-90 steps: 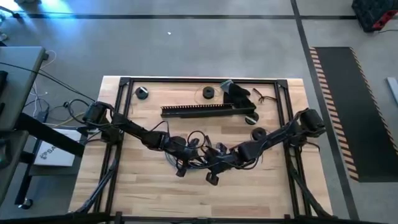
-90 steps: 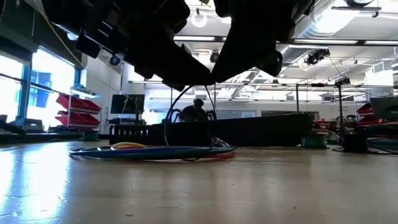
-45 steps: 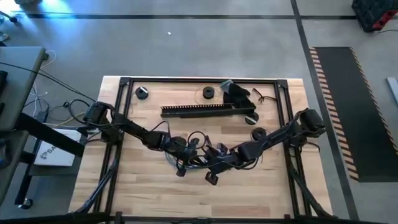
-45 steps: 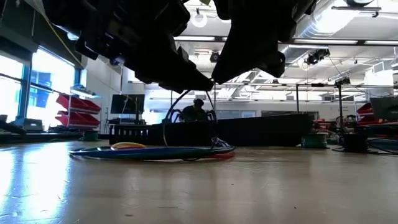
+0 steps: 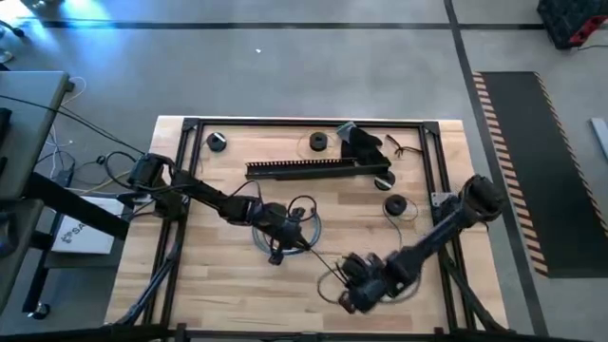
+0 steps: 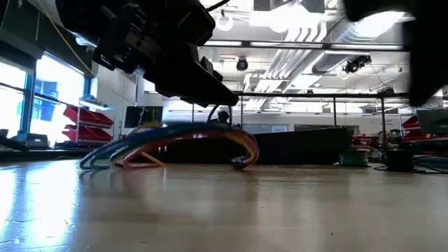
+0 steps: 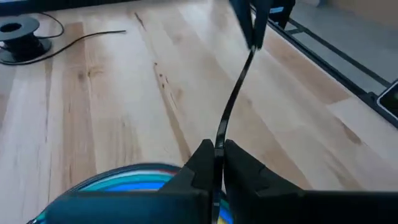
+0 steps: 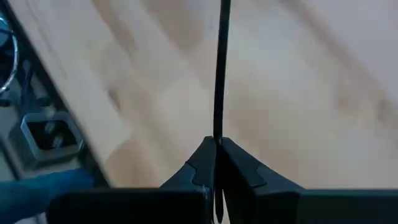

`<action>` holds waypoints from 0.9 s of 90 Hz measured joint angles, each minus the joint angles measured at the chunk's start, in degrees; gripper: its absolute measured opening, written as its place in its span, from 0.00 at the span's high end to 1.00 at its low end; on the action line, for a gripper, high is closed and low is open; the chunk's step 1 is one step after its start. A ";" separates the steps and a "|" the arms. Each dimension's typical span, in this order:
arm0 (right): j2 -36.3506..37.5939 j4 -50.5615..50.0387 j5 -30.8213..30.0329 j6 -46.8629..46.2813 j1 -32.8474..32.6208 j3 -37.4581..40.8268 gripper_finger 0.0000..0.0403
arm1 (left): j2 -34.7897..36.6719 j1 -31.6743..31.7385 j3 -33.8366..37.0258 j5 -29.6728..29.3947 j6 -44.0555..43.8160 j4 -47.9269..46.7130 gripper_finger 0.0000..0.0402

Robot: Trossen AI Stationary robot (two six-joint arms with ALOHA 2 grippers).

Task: Ziptie cables
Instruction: Wrap the black zip tie around the cables

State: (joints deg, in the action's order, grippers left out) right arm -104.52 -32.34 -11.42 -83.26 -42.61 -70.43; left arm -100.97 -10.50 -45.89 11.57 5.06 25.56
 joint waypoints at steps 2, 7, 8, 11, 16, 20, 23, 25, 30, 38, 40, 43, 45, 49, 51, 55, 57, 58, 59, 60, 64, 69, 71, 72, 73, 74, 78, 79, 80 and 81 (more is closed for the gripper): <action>-0.05 -0.06 0.29 -1.48 -0.58 0.00 1.00 | 0.00 -0.07 0.00 0.00 0.09 -0.20 1.00; -0.06 -0.34 3.12 -4.03 -1.65 0.00 1.00 | 0.01 -0.07 0.04 -0.22 0.12 -0.86 1.00; -0.06 -0.32 3.77 -4.42 -1.83 0.00 1.00 | 0.02 -0.04 0.09 -0.31 0.11 -0.91 1.00; -0.05 -0.14 5.50 -5.28 -2.12 0.00 1.00 | 0.02 0.06 0.09 -0.66 0.13 -0.99 1.00; 0.22 0.05 9.59 -5.73 -2.47 0.00 1.00 | 0.02 0.11 0.09 -0.77 0.13 -1.30 1.00; 0.70 0.13 12.59 -5.19 -2.14 0.00 1.00 | 0.02 0.11 0.09 -0.83 0.11 -1.38 1.00; 1.17 0.30 14.03 -3.97 -1.69 0.00 0.98 | 0.02 0.06 0.09 -0.74 0.13 -1.56 1.00; 1.66 0.28 15.05 -3.03 -1.50 0.00 0.97 | 0.02 0.05 0.09 -0.66 0.13 -1.65 1.00; 3.16 0.16 16.11 -0.03 -0.71 0.00 0.92 | 0.02 0.00 0.09 -0.47 0.12 -1.80 1.00; 6.62 1.16 12.66 6.58 1.18 0.00 0.81 | 0.02 0.00 0.09 -0.45 0.13 -1.88 1.00; 7.50 1.98 10.74 8.74 1.76 0.00 0.78 | 0.02 -0.06 0.09 -0.44 0.13 -1.89 1.00; 8.73 3.61 6.73 12.34 2.75 0.00 0.73 | 0.02 -0.20 0.09 -0.44 0.13 -1.88 1.00; 9.24 4.75 3.52 14.73 3.47 -0.05 0.70 | 0.02 -0.26 0.09 -0.44 0.13 -1.90 1.00; 9.71 6.74 -3.29 19.31 5.22 -0.18 0.64 | 0.02 -0.37 0.09 -0.42 0.13 -1.81 1.00; 9.68 7.17 -5.86 20.78 6.23 -0.22 0.61 | 0.02 -0.35 0.09 -0.39 0.12 -1.81 1.00; 8.76 7.42 -9.23 23.86 8.44 -0.20 0.57 | 0.02 -0.39 0.09 -0.28 0.12 -1.85 1.00; 7.85 7.81 -10.02 25.73 9.71 -0.18 0.55 | 0.02 -0.39 0.09 -0.26 0.13 -1.85 1.00; 7.35 8.10 -10.24 26.67 10.32 -0.16 0.55 | 0.02 -0.39 0.09 -0.26 0.12 -1.85 1.00; 6.81 8.40 -10.41 27.58 10.93 -0.14 0.54 | 0.02 -0.40 0.09 -0.26 0.11 -1.85 1.00; 6.25 8.71 -10.53 28.45 11.54 -0.13 0.53 | 0.02 -0.43 0.09 -0.25 0.11 -1.84 1.00; 3.80 9.95 -10.56 31.76 13.86 0.02 0.52 | 0.02 -0.46 0.09 -0.24 0.13 -1.85 1.00; 1.00 13.04 -9.80 35.80 16.68 0.13 0.50 | 0.02 -0.46 0.09 -0.24 0.11 -1.86 1.00; -0.08 14.94 -9.13 37.50 17.59 0.13 0.50 | 0.02 -0.46 0.09 -0.23 0.11 -1.89 1.00; -0.59 15.77 -8.81 38.24 18.04 0.11 0.50 | 0.02 -0.46 0.09 -0.22 0.11 -1.90 1.00; -1.09 16.48 -8.49 38.89 18.46 0.06 0.50 | 0.02 -0.46 0.09 -0.22 0.11 -1.92 1.00; -1.57 17.10 -8.19 39.45 18.87 0.01 0.50 | 0.02 -0.46 0.09 -0.22 0.12 -1.92 1.00; -3.11 18.13 -6.83 40.45 20.33 -0.04 0.51 | 0.02 -0.47 0.09 -0.18 0.11 -1.95 1.00; -3.48 18.15 -6.40 40.56 20.66 -0.04 0.51 | 0.02 -0.48 0.09 -0.16 0.11 -1.99 1.00; -3.85 18.11 -5.94 40.67 20.96 -0.03 0.51 | 0.02 -0.48 0.09 -0.14 0.11 -2.03 1.00; -4.18 18.09 -5.36 40.73 21.23 0.00 0.51 | 0.02 -0.48 0.09 -0.11 0.11 -2.06 1.00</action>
State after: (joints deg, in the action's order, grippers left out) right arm -108.70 -14.25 -16.79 -42.54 -21.38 -70.44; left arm -100.95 -10.98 -45.80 11.46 5.17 23.50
